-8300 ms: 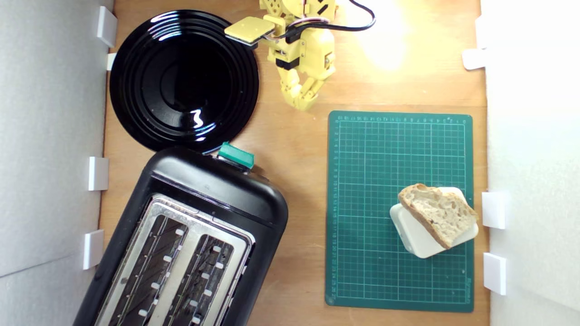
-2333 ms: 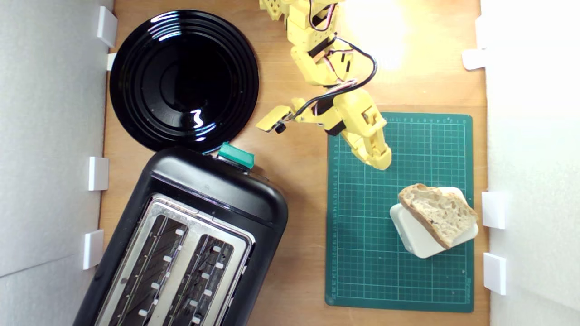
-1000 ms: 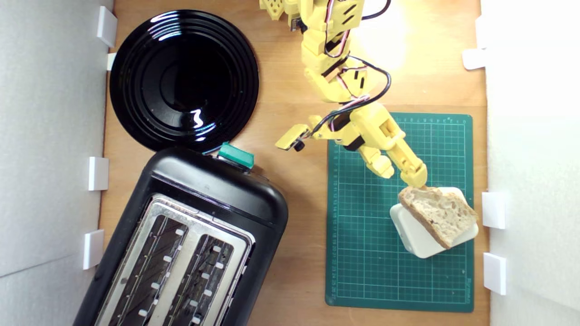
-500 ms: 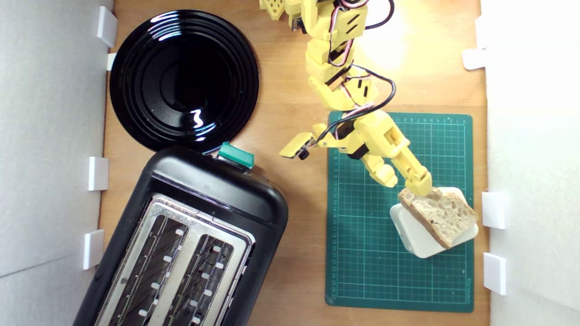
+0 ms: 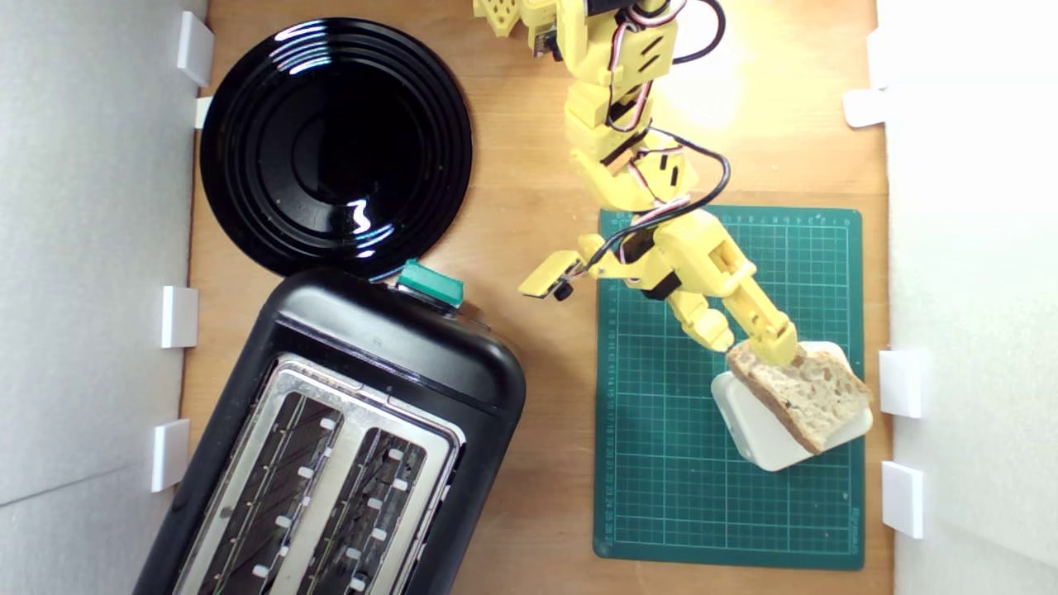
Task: Pick bread and place in toaster
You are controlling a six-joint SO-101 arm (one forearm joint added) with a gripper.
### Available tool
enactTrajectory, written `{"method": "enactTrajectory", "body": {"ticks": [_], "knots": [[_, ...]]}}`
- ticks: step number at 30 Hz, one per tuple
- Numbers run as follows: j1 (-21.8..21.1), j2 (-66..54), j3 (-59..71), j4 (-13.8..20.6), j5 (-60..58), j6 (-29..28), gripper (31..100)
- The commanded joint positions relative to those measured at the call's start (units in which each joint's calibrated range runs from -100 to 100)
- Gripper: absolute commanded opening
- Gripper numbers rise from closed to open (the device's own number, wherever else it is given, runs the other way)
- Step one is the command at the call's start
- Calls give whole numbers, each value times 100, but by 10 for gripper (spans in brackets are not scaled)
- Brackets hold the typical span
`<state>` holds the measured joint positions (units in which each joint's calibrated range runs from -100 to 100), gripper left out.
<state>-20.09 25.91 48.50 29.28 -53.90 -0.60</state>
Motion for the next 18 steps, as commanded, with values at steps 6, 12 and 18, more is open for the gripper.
{"method": "enactTrajectory", "body": {"ticks": [6, 12, 18], "knots": [[-199, -21, -397, -135, -156, 62, 888], [-279, 104, -415, -144, -156, 172, 888], [-279, 212, -615, -144, -156, 172, 888]]}}
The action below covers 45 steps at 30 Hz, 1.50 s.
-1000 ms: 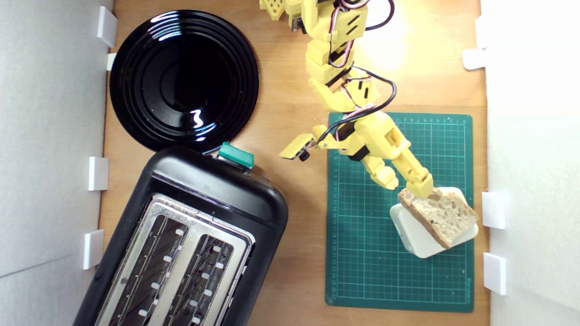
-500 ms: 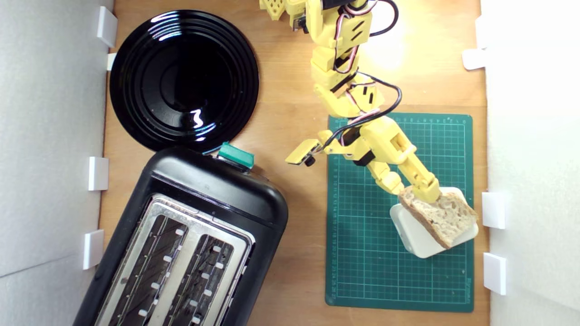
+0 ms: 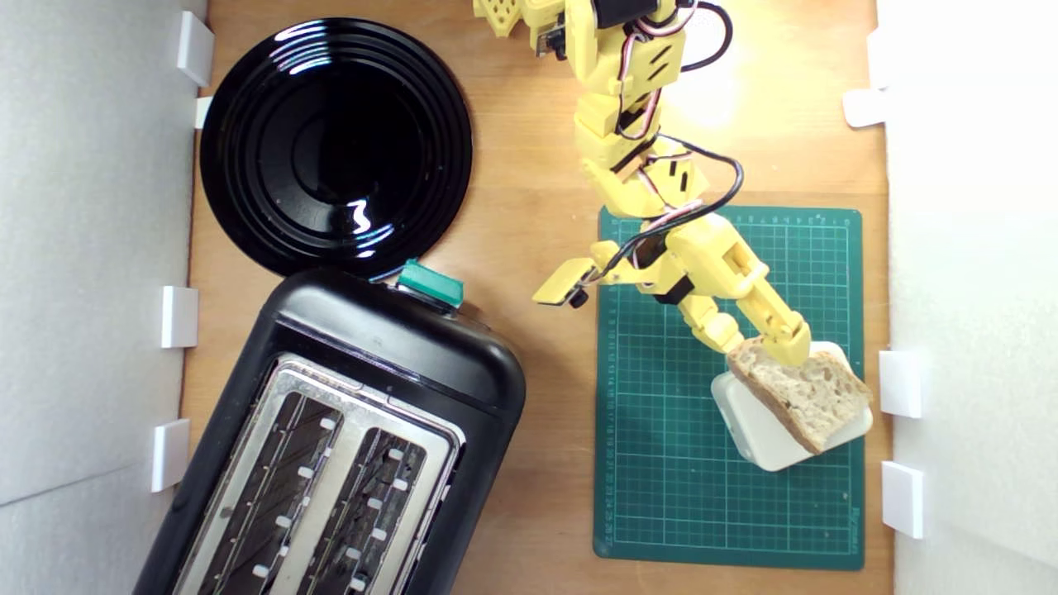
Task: Pick bread and place in toaster
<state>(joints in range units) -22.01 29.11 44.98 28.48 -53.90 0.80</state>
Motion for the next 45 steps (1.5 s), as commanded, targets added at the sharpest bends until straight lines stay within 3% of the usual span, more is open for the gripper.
{"method": "enactTrajectory", "body": {"ticks": [1, 29, 37, 45], "knots": [[-87, -107, -272, -64, -156, 32, 888], [-87, -90, -372, -146, -131, 27, 886], [-87, -90, -372, -264, -131, 27, 720], [-87, -90, -372, -264, -122, 22, 640]]}}
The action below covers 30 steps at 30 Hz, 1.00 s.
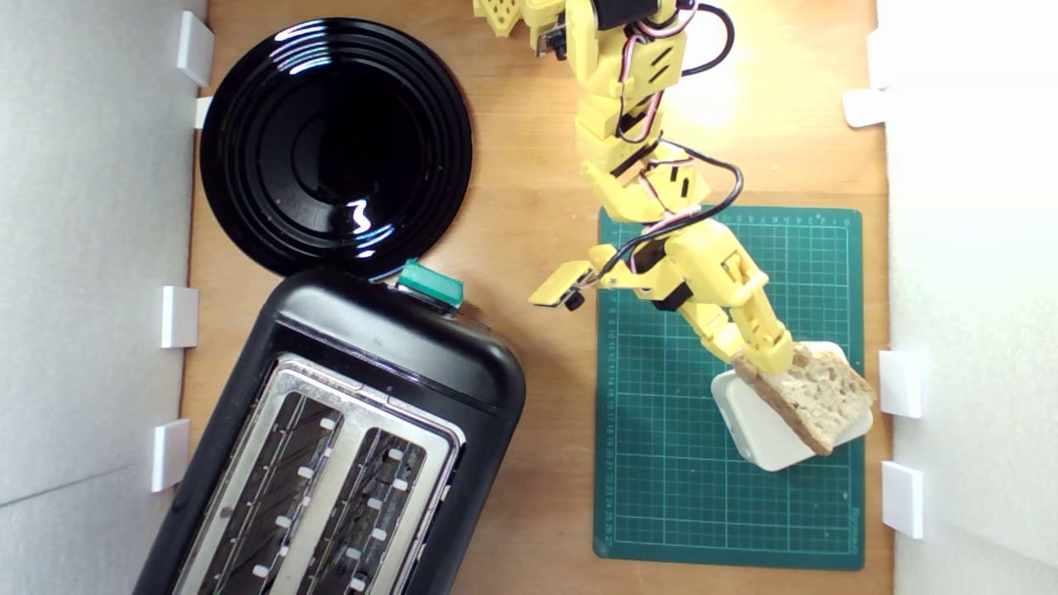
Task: Pick bread and place in toaster
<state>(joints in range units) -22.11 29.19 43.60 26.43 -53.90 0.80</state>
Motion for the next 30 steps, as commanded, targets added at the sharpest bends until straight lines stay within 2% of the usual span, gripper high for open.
{"method": "enactTrajectory", "body": {"ticks": [1, 9, 18, 23, 30], "knots": [[-78, -99, -233, -59, -122, 22, 633], [-78, -99, -233, -59, -114, 6, 561], [-54, -290, -188, -59, -79, -15, 555], [-62, -1188, -206, -59, 1158, -25, 555], [-62, -2179, -206, -41, 2011, -282, 555]]}}
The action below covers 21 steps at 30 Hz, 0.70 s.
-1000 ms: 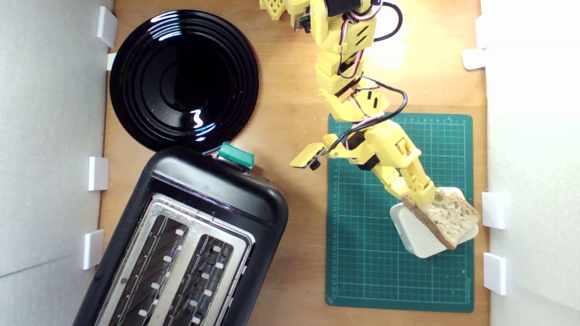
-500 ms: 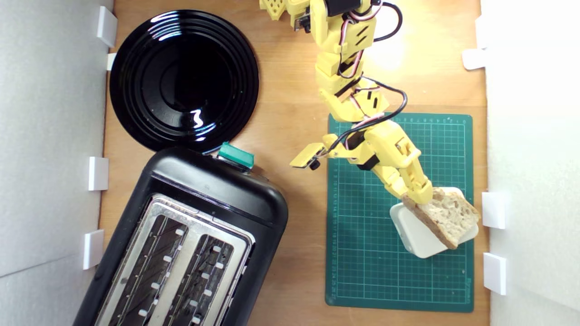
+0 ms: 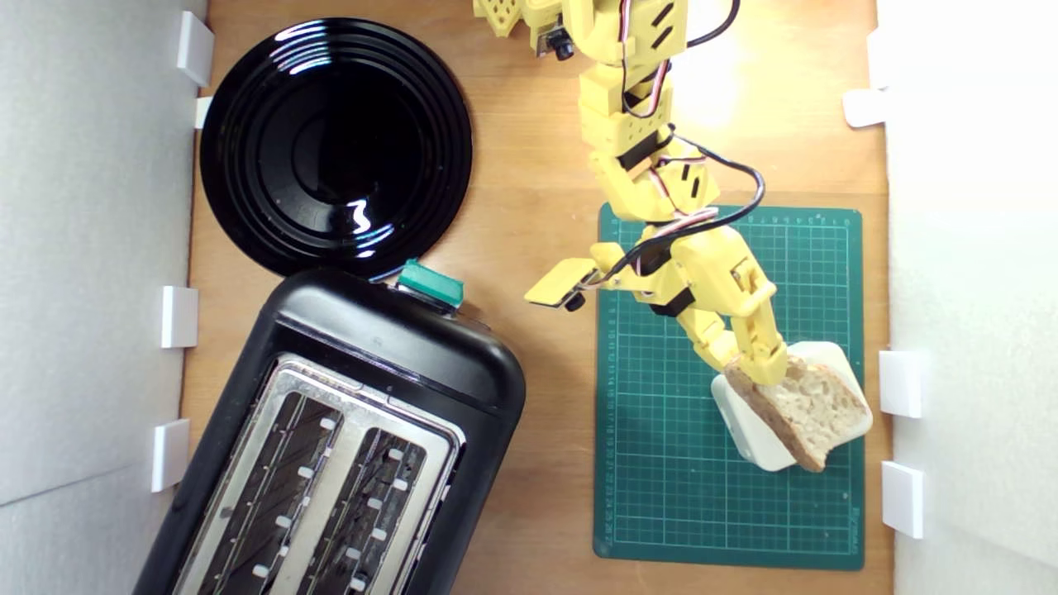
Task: Pick bread and place in toaster
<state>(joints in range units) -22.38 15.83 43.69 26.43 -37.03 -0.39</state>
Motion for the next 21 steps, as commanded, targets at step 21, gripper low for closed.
{"method": "enactTrajectory", "body": {"ticks": [21], "knots": [[143, -5011, -742, -50, 3848, 130, 555]]}}
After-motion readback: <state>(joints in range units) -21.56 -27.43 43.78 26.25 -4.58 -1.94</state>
